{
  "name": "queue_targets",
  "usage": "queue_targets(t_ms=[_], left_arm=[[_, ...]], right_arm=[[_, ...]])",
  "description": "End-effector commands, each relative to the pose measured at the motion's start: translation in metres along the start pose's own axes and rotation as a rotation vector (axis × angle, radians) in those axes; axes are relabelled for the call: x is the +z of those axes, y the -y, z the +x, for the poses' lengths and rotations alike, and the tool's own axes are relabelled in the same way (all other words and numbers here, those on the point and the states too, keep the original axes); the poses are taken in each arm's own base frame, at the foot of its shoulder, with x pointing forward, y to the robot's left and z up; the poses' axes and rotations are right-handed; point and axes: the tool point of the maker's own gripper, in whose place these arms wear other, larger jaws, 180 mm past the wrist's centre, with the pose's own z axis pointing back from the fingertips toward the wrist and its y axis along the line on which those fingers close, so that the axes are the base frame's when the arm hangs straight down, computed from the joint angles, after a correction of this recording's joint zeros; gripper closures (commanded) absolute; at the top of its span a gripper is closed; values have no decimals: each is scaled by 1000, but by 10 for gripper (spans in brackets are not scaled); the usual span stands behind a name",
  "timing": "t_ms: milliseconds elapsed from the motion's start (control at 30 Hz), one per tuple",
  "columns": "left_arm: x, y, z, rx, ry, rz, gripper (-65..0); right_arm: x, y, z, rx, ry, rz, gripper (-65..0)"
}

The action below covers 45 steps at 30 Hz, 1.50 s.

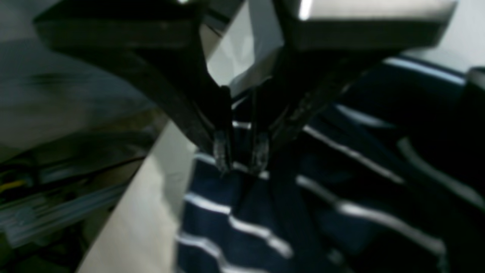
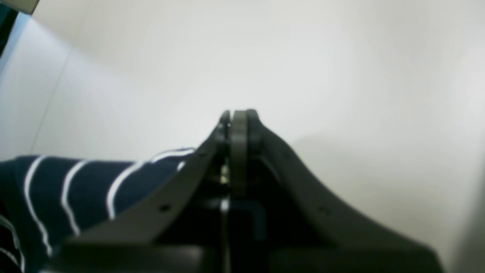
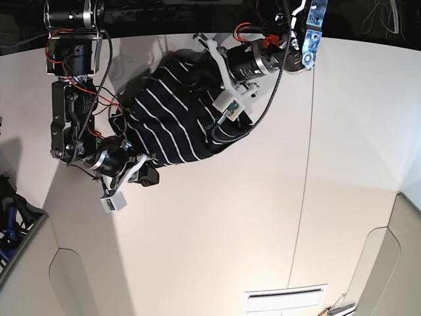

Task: Fold the T-shirt properly
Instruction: 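Grasp the folded bundle's sides with both grippers, then hold the bundle with both grippers and pull its sides to square it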

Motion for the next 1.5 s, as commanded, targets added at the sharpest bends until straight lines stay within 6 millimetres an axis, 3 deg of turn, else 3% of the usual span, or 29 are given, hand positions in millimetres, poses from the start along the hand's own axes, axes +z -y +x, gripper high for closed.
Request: queue_targets(t_ms=[0, 100, 200, 367, 533, 700, 833, 1033, 1167, 1333, 1467], left_arm=[[-1, -2, 6, -11, 18, -2, -84], [-5, -25, -11, -24, -55, 53, -84], [-2, -51, -9, 1, -64, 121, -84], [13, -87, 22, -9, 5, 208, -84], [35, -122, 53, -5, 88, 305, -84], [51, -144, 83, -17, 157, 364, -84], [52, -145, 86, -16, 163, 367, -84], [53, -141, 93, 9, 185, 347, -84], [59, -122, 101, -7, 174, 307, -84], [67, -79, 118, -67, 239, 179, -84], [61, -69, 124, -47, 296, 127, -84]], right_arm=[[3, -3, 15, 9, 44, 20, 0], [3, -8, 9, -12, 22, 44, 0], [3, -9, 6, -16, 5, 50, 0], [4, -9, -6, -24, -29, 52, 0], [5, -22, -29, -97, -44, 120, 0], [9, -35, -51, -167, -51, 175, 0], [15, -44, -63, -190, -47, 198, 0], [23, -55, -64, -163, -47, 212, 0], [28, -57, -60, -140, -34, 208, 0], [28, -58, -61, -140, -34, 208, 0], [28, -58, -61, -140, -34, 208, 0]])
